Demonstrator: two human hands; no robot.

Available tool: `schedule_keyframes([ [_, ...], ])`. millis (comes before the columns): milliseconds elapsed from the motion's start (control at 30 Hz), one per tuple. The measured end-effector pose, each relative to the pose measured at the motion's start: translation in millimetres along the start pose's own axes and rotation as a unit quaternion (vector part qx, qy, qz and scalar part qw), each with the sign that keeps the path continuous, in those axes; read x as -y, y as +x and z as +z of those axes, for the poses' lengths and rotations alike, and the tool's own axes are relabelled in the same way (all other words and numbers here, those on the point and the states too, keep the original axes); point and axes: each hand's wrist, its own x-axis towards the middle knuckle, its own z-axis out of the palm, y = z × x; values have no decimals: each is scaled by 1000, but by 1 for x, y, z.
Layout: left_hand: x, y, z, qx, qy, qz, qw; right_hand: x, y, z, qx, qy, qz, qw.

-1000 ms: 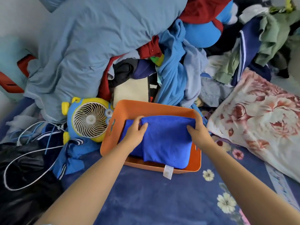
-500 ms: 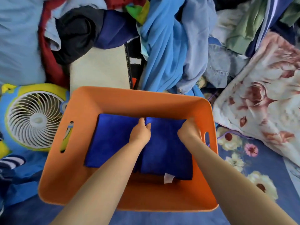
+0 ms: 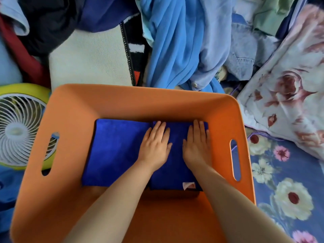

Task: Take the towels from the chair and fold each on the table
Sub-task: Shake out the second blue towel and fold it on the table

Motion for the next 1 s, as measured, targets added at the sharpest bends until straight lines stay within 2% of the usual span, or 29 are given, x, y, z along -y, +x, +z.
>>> schedule_keyframes([
  [133,-3,2,-4,66,2,-25,998,-9,5,6,13,38,-15,999],
  [233,-2,4,-6,160,0,-40,986,-12,8,9,18,43,-13,999],
  [467,-8,9,-42,202,55,-46,977,-5,3,-22,96,61,-5,994],
  [600,-12,-1,-88,176,61,-72,980,0,-15,-64,69,89,-40,993],
  [867,-51,-33,-233,70,115,-101,986,-3,-84,-200,-90,88,-128,984],
  [1000,-89,-70,-312,20,117,-115,986,-4,-140,-276,-140,86,-165,973],
])
